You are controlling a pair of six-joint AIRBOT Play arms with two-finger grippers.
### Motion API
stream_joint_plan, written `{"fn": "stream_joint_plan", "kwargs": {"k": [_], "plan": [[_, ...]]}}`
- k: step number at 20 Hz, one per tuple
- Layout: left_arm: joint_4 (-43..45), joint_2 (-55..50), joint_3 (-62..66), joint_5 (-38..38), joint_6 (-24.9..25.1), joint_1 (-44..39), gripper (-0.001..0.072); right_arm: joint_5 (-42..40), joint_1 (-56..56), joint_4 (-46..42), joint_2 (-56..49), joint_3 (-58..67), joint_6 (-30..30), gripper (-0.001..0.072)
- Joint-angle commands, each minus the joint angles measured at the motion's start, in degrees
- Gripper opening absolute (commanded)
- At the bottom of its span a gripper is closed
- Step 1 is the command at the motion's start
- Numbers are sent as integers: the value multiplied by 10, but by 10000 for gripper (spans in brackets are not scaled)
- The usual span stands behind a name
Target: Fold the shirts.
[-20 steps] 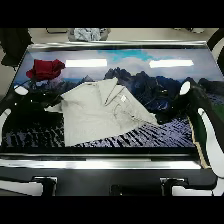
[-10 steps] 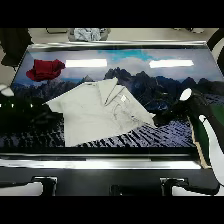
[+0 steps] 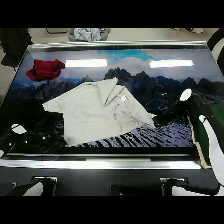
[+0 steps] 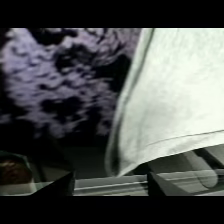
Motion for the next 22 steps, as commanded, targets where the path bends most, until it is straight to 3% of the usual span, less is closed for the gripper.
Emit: {"fn": "stream_joint_plan", "kwargs": {"k": [1,2,3,4,5,10,14,17,20,22], "plan": [[-29,9,-31,103,-4,-42,450,12,0,1,3,0,0,37],[-30,9,-31,123,-16,-52,340,9,0,1,9,0,0,37],[-30,9,-31,140,-24,-62,290,5,0,0,16,0,0,37],[-30,9,-30,147,-29,-70,192,-2,0,0,27,0,0,37],[-30,10,-26,145,-25,-73,28,-11,0,0,40,0,0,37],[-30,98,94,141,-12,-53,25,-94,-1,-3,137,42,0,37],[-30,215,400,180,-13,-24,25,-273,-1,-57,259,221,3,35],[-8,254,661,242,-14,-1,25,-384,-1,-185,349,377,47,34],[46,257,817,221,-81,18,24,-370,-1,-221,421,446,76,34],[39,257,845,203,-84,19,24,-338,-1,-224,457,446,78,34]]}}
